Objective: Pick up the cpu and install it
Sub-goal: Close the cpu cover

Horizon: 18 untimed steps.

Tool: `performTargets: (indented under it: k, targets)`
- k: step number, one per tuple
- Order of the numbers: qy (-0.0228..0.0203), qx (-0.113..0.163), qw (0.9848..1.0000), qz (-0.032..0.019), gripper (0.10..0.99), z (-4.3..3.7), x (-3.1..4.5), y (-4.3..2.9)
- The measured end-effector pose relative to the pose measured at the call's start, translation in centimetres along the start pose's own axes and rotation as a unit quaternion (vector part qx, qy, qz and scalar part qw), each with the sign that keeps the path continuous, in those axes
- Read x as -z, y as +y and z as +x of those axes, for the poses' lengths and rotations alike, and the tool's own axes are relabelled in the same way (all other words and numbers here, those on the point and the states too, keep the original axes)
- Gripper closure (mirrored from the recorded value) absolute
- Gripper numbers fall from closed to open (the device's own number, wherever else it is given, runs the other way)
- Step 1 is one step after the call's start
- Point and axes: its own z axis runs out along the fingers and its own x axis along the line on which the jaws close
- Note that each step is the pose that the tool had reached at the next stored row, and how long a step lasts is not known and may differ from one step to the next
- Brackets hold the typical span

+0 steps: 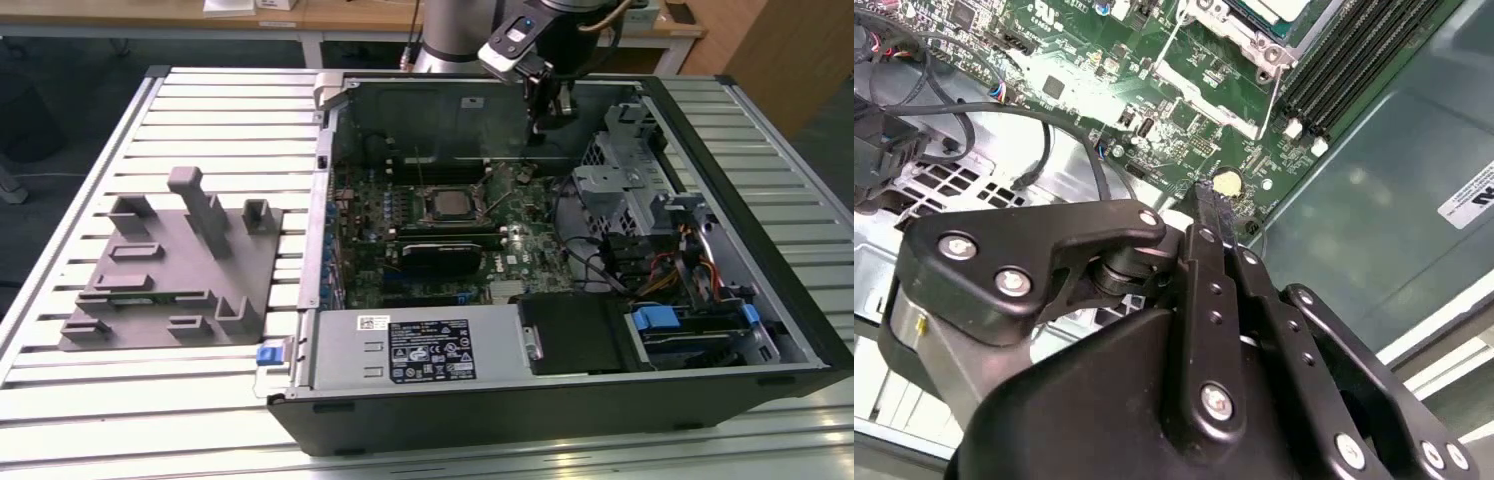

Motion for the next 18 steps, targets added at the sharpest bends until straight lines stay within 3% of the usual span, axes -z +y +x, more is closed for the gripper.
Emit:
performTargets:
  k: [5,18]
  targets:
    - [0.0,0.0,1.0,0.0006,0.98,-0.19,-0.33,-0.03]
    - [0.0001,0.0,1.0,0.0018,0.98,-0.19,-0.34,-0.03]
